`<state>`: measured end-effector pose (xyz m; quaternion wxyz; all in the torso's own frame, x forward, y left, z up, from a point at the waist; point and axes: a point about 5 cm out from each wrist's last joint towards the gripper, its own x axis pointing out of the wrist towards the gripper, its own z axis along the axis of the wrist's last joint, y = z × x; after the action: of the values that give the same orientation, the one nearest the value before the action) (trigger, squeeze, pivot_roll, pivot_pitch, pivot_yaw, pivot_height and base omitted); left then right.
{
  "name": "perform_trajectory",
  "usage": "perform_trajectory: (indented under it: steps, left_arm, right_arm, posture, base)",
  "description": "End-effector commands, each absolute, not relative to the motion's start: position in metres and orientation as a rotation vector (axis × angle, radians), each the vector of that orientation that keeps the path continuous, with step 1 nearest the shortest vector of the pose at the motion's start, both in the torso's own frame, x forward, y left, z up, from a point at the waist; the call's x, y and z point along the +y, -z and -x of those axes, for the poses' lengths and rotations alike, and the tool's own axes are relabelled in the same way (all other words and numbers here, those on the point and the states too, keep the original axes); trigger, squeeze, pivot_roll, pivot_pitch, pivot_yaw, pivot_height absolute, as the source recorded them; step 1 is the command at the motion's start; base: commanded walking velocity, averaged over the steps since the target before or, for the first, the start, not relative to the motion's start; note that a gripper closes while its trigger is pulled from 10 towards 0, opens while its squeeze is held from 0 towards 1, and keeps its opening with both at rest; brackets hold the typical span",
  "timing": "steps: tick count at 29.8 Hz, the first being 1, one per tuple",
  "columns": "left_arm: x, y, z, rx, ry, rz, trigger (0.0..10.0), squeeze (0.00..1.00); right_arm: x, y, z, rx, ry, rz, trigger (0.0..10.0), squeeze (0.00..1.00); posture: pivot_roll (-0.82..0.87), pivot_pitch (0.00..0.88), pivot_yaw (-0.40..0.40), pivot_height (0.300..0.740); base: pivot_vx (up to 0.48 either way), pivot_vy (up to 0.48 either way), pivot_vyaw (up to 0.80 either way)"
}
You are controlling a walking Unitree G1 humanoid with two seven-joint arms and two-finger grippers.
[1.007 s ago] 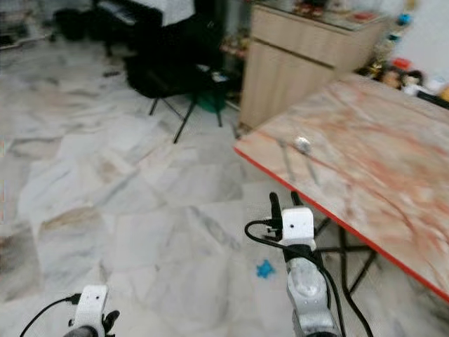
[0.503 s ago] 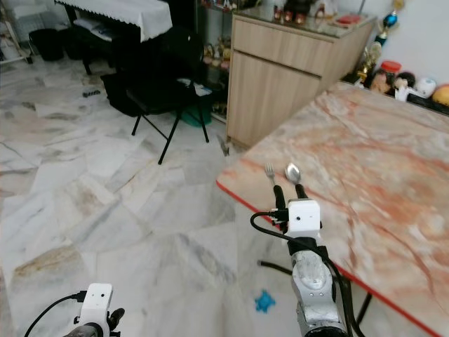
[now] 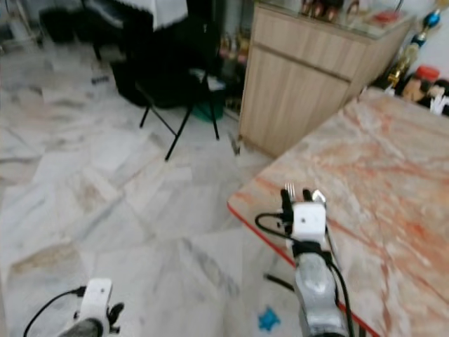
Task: Setting the table
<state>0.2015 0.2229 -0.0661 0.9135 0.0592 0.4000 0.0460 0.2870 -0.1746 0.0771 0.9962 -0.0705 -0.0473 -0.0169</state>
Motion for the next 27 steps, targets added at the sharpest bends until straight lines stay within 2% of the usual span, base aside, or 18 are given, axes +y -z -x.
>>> perform_trajectory:
  steps: [1,7,13,14,15,16,25,26,27]
  left_arm:
    - [0.219,0.069,-0.199,0.845,-0.077,-0.14,10.0,0.0]
    - [0.217,0.069,-0.199,0.846,-0.061,-0.15,10.0,0.0]
    - [0.215,0.07,-0.198,0.853,-0.041,-0.17,10.0,0.0]
    - [0.215,0.07,-0.198,0.853,-0.039,-0.173,10.0,0.0]
    - [0.215,0.07,-0.198,0.853,-0.039,-0.173,10.0,0.0]
    - [0.215,0.07,-0.198,0.852,-0.039,-0.172,10.0,0.0]
    - [0.215,0.07,-0.197,0.853,-0.036,-0.178,10.0,0.0]
    - [0.215,0.071,-0.197,0.855,-0.036,-0.178,10.0,0.0]
    - [0.215,0.071,-0.197,0.856,-0.036,-0.178,10.0,0.0]
  right_arm:
    - [-0.183,-0.077,-0.284,-0.076,0.064,0.152,10.0,0.0]
    - [-0.187,-0.072,-0.29,0.028,0.12,0.101,10.0,0.0]
    - [-0.185,-0.073,-0.304,0.134,0.137,0.028,10.0,0.05]
    - [-0.183,-0.074,-0.306,0.154,0.135,0.006,10.0,0.52]
    - [-0.183,-0.074,-0.306,0.154,0.135,0.006,10.0,0.52]
    - [-0.18,-0.077,-0.31,0.159,0.124,-0.013,10.0,1.0]
    - [-0.168,-0.093,-0.32,0.188,0.074,-0.05,10.0,1.0]
    - [-0.169,-0.093,-0.319,0.201,0.076,-0.043,10.0,0.67]
    - [-0.169,-0.093,-0.318,0.208,0.078,-0.041,10.0,0.67]
  posture:
    - [0.12,0.036,-0.042,0.74]
    - [0.12,0.041,-0.043,0.74]
    - [0.12,0.045,-0.041,0.74]
    - [0.12,0.046,-0.041,0.74]
    - [0.12,0.046,-0.041,0.74]
    - [0.12,0.047,-0.041,0.74]
    - [0.12,0.054,-0.041,0.74]
    - [0.12,0.054,-0.041,0.74]
    - [0.12,0.054,-0.041,0.74]
  base:
    - [0.0,0.0,0.0]
    - [0.0,0.0,0.0]
    - [0.0,0.0,0.0]
    - [0.0,0.0,0.0]
    - [0.0,0.0,0.0]
    - [0.0,0.0,0.0]
    - [0.0,0.0,0.0]
    - [0.0,0.0,0.0]
    - [0.0,0.0,0.0]
